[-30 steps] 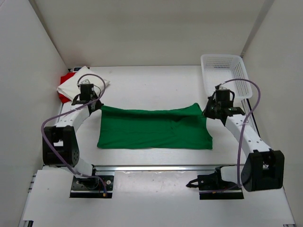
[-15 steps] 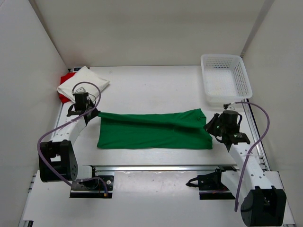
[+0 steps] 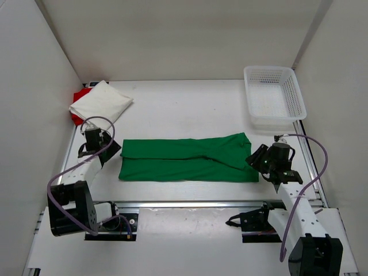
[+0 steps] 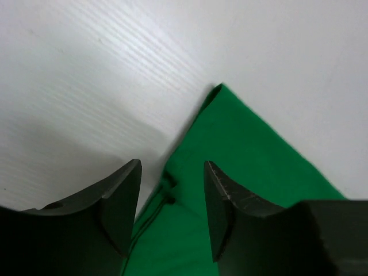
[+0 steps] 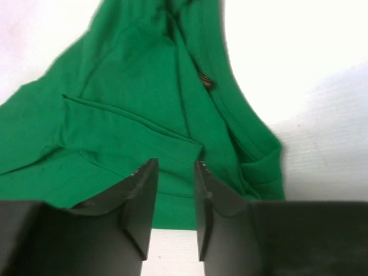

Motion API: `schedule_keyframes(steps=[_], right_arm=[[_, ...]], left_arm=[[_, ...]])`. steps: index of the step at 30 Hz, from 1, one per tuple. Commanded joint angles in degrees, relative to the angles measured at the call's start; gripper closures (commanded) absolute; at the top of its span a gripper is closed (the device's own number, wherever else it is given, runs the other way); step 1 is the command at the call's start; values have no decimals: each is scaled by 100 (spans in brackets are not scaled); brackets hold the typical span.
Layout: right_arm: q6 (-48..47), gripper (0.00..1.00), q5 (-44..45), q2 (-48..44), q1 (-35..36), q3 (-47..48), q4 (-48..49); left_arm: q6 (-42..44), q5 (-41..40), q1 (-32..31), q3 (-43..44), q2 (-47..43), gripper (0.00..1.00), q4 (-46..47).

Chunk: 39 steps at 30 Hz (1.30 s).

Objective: Fold and stack the t-shirts
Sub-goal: Fold the other side of the tshirt into a rectangle

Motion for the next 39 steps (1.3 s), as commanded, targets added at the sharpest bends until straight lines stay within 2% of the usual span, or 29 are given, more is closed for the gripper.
schedule_keyframes(steps=[1,3,4,5,7,8,11,13,14,16,18,21,24,27,32,39], right_arm=[[-43,68,413,-166,302,436,202],[18,66,634,-193,732,577,455],[-8,69,669,-71,856,568,553],[-17,75,670,52,1118,629,754],[-96,99,661,822,1480,858,975],[-192,100,687,1279,1664,989,1089],[-500,100,757,2360,1903,1401,1476],[-614,100,495,2845,1850,1710,1625],[-623,93,346,3135,1859,1737,1835],[-824,87,143,3539,2016,2078,2004],[-930,86,353,3936,2148,2281,1882],[-958,82,248,4175,2271,2414,1872],[-922,73,396,4350,2395,2484,1986],[-984,69,406,4657,2544,2695,1881],[-1045,70,503,5036,2641,2959,1582],[-1037,71,635,4791,2799,2731,1521]], left_arm=[[-98,-37,26,257,-509,41,288],[-45,-352,-341,310,-773,45,367],[-28,-433,-500,337,-817,45,384],[-28,-529,-754,372,-861,46,437],[-54,-504,-1169,389,-783,47,516],[-89,-495,-1413,390,-774,47,551],[-107,-626,-2038,346,-564,47,735],[-98,-653,-2303,311,-362,47,876],[-107,-636,-2460,258,-335,47,929],[-133,-408,-2523,214,-55,47,1156],[-89,-398,-2558,249,165,47,1184],[16,-442,-2524,249,447,48,1245],[-89,-143,-2208,197,772,50,1369],[-89,68,-2014,196,1027,52,1395],[-72,164,-1961,100,1098,53,1465],[-54,85,-2040,91,1107,53,1492]])
